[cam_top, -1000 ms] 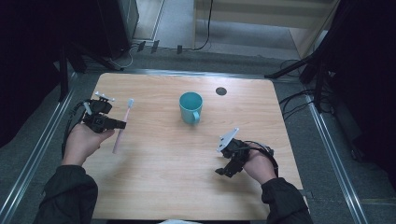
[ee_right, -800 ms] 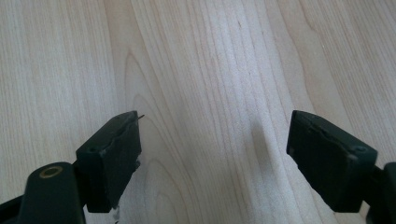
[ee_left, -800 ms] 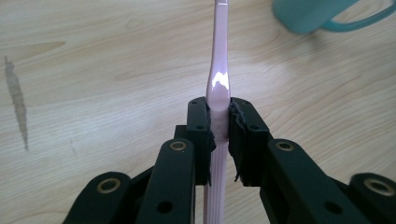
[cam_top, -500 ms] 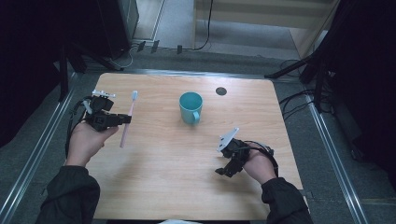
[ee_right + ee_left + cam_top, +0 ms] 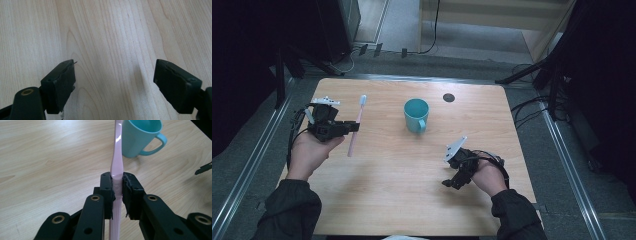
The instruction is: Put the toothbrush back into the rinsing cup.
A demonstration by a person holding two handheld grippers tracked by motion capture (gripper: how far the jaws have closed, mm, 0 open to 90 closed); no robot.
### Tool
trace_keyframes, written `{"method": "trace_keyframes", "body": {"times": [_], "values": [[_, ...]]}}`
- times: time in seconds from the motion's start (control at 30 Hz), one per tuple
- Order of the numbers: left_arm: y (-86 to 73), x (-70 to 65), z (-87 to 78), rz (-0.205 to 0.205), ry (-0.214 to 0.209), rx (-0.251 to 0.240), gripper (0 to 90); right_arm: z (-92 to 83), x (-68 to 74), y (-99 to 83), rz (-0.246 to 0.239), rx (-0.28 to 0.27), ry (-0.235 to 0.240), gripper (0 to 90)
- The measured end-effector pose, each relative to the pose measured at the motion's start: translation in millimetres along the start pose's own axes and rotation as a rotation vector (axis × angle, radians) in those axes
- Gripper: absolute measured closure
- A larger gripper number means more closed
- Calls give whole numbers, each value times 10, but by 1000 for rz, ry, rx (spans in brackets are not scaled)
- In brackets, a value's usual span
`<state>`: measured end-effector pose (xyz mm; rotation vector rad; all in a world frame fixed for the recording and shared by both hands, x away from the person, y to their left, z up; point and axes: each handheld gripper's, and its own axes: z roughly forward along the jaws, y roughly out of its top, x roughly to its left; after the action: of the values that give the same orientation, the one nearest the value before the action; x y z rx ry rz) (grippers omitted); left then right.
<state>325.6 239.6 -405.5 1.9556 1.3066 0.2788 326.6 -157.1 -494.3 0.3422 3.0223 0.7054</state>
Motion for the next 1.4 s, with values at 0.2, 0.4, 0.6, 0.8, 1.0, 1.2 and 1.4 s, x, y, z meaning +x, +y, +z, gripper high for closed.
{"method": "trace_keyframes", "body": {"times": [0.2, 0.4, 0.6, 0.8, 1.0, 1.2, 1.4], "values": [[1, -88, -11, 29, -17, -41, 788, 8, -6, 15, -3, 0, 8, 177], [3, -164, -22, 42, -27, -86, 788, 17, -16, 31, -11, -1, 12, 178], [26, -231, -20, 54, -47, -113, 788, 16, -24, 32, -7, -5, 11, 179], [100, -305, 4, 64, -63, -133, 788, 12, -25, 26, -3, -5, 12, 179], [227, -394, 49, 75, -73, -177, 788, 14, -19, 26, -5, -5, 16, 178], [358, -491, 127, 103, -76, -192, 788, 19, -16, 25, -8, -4, 15, 179], [477, -542, 209, 112, -79, -199, 788, 12, -16, 25, -11, -6, 15, 179]]}}
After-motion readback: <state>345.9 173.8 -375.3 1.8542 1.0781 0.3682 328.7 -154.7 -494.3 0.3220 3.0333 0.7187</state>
